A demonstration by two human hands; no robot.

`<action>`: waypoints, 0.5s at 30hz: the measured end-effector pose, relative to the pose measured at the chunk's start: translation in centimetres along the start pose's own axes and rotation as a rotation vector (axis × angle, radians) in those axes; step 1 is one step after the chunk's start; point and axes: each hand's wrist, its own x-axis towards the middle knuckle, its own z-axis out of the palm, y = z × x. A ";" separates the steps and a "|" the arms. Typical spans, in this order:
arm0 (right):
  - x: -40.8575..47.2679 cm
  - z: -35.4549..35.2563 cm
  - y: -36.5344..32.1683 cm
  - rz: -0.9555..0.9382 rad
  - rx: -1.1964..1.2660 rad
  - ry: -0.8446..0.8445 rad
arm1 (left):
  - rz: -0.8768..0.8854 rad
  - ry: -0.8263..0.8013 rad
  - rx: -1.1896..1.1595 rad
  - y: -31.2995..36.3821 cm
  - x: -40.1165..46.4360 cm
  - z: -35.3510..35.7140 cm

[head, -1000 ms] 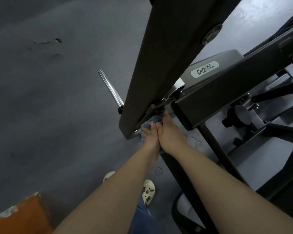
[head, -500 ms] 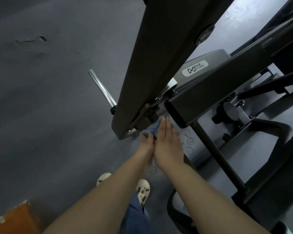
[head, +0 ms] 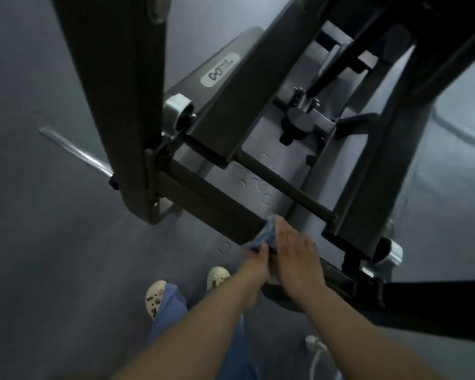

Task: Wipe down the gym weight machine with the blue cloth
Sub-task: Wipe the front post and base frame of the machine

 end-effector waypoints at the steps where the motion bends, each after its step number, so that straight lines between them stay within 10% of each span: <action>1: -1.2 0.3 1.5 0.039 -0.019 -0.056 | -0.004 -0.028 0.059 -0.3 -0.5 1.2; 6: -2.3 0.6 1.7 0.234 0.096 -0.064 | 0.004 -0.011 0.118 -1.6 -1.0 2.6; 15: 0.7 0.4 -0.9 -0.027 0.263 0.059 | 0.187 0.162 -0.077 -0.9 1.6 -0.1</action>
